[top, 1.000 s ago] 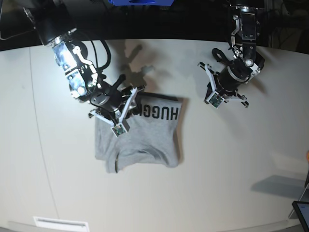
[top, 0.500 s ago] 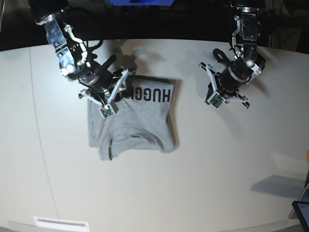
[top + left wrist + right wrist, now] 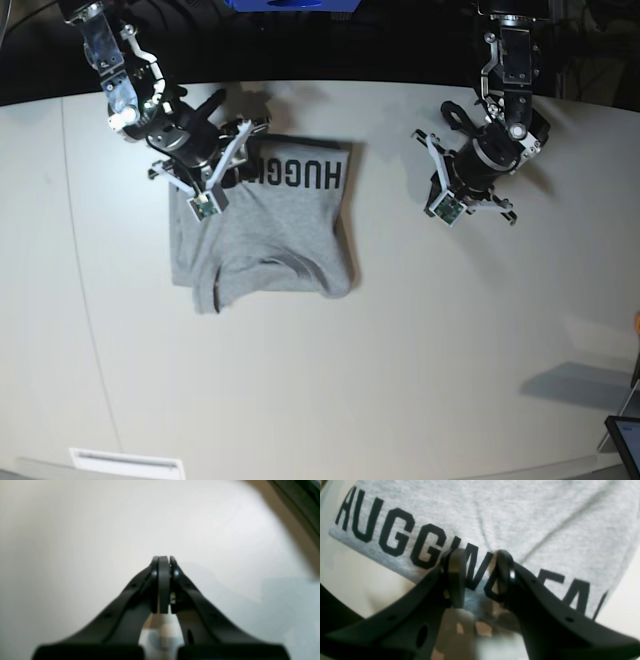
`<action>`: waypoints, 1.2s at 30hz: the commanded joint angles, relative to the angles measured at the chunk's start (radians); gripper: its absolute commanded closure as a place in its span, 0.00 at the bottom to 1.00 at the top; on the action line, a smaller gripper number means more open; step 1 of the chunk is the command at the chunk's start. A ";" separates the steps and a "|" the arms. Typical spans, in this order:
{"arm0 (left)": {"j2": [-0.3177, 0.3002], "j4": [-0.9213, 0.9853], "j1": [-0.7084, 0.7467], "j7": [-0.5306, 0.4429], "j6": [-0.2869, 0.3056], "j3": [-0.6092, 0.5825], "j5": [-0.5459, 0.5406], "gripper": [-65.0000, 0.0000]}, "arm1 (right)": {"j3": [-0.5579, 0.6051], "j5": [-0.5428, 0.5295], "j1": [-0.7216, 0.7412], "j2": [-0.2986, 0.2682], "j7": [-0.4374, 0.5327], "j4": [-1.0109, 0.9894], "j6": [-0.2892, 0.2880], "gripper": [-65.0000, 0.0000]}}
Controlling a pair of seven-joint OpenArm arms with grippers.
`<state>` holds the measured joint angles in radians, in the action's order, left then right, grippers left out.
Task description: Fold the T-shirt properly
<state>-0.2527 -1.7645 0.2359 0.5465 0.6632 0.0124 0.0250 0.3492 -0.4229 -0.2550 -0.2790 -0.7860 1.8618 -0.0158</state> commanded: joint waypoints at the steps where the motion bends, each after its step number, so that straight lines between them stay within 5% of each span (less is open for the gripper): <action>1: -0.009 -0.016 -0.008 -0.019 -0.003 0.004 -0.006 1.00 | -0.006 -0.003 -0.005 -0.006 -0.008 0.017 0.001 0.69; 22: -0.006 -0.030 -0.010 -0.021 -0.003 0.004 -0.013 1.00 | -0.006 -0.004 0.085 -0.004 -0.003 0.114 0.001 0.69; 25: 0.000 -0.079 -0.002 -0.049 -0.003 -0.004 -0.017 1.00 | -0.080 -0.003 0.099 -0.006 0.006 0.120 0.001 0.69; 30: 0.065 -0.125 0.030 -0.200 -0.003 0.002 -0.007 1.00 | -0.183 -0.001 0.064 -0.013 0.247 0.115 -0.005 0.86; 36: 0.102 -0.127 0.059 -0.312 -0.015 0.002 -0.006 1.00 | -0.275 -0.001 -0.010 -0.012 0.475 0.097 -0.006 0.86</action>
<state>-0.1463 -1.8706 0.2970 0.2596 0.6552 0.0113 0.0303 0.0830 -0.4194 -0.2737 -0.2829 -0.3397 1.9415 -0.0254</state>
